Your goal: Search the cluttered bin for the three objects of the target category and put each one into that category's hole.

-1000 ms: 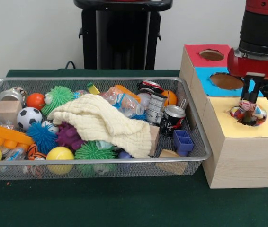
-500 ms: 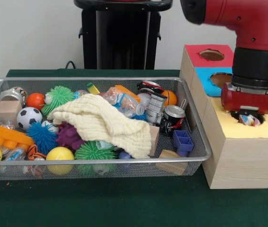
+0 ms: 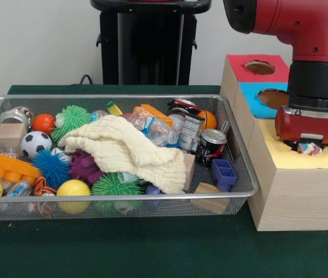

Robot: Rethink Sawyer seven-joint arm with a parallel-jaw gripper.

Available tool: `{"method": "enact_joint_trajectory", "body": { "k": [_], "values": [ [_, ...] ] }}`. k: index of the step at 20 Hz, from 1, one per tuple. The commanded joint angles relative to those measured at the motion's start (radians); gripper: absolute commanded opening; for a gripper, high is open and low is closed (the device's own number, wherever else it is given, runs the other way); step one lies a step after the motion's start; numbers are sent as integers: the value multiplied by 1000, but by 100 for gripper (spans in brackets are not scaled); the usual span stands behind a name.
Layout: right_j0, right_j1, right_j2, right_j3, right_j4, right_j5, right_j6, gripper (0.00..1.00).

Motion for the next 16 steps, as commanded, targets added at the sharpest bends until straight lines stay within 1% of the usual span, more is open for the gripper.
{"method": "enact_joint_trajectory", "body": {
  "k": [1, 4, 6, 9, 13, 16],
  "values": [
    [-26, 225, 57, -32, 1, -10, 142, 0],
    [-34, 197, 66, -18, 1, 35, 137, 0],
    [-36, 160, 64, -1, 8, 107, 134, 0],
    [-31, 91, 47, 15, 10, 258, 121, 0],
    [-20, -1, 17, 23, 5, 398, 121, 0],
    [-11, -45, -3, 5, -1, 478, 127, 0]
  ]
}}
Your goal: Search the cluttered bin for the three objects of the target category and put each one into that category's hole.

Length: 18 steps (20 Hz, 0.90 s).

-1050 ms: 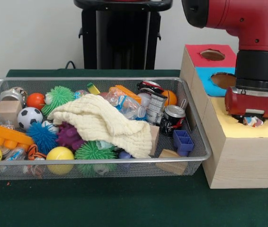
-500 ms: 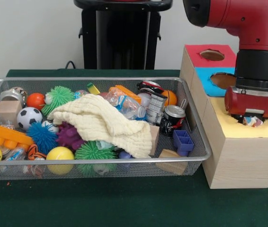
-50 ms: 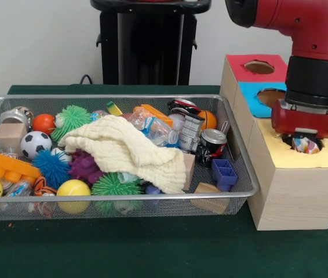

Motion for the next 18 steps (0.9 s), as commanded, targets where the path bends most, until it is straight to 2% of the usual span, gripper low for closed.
{"method": "enact_joint_trajectory", "body": {
  "k": [1, 7, 13, 18],
  "values": [
    [-11, -36, 9, 3, -5, 314, 128, 0],
    [-18, -62, 5, -54, -17, 423, 130, 0],
    [-30, -58, 16, -79, -20, 450, 136, 0],
    [-29, -81, 16, -89, -17, 493, 142, 0]
  ]
}}
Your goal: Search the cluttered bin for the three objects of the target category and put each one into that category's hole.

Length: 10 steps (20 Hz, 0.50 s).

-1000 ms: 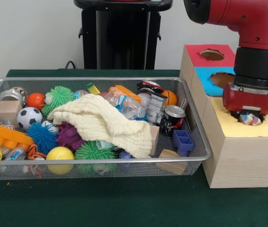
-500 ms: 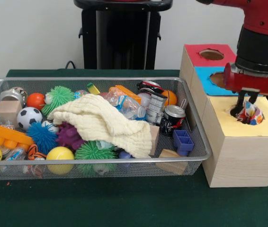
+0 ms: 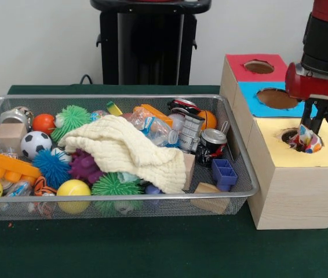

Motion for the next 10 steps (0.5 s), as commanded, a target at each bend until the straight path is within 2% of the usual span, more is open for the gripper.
{"method": "enact_joint_trajectory", "body": {
  "k": [1, 10],
  "values": [
    [-29, -4, 26, -24, -16, 173, 141, 0],
    [-35, -25, 22, -40, -31, 228, 120, 0]
  ]
}}
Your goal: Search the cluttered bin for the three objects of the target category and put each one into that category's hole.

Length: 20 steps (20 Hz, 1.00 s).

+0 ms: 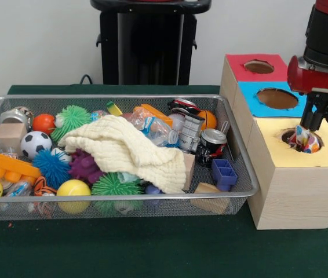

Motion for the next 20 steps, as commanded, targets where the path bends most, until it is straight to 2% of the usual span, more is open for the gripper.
{"method": "enact_joint_trajectory", "body": {
  "k": [1, 11, 20],
  "values": [
    [-34, -11, 22, -41, -31, 185, 119, 0],
    [-46, -30, 32, -55, -32, 222, 118, 0],
    [-72, -26, 44, -70, -52, 180, 79, 0]
  ]
}}
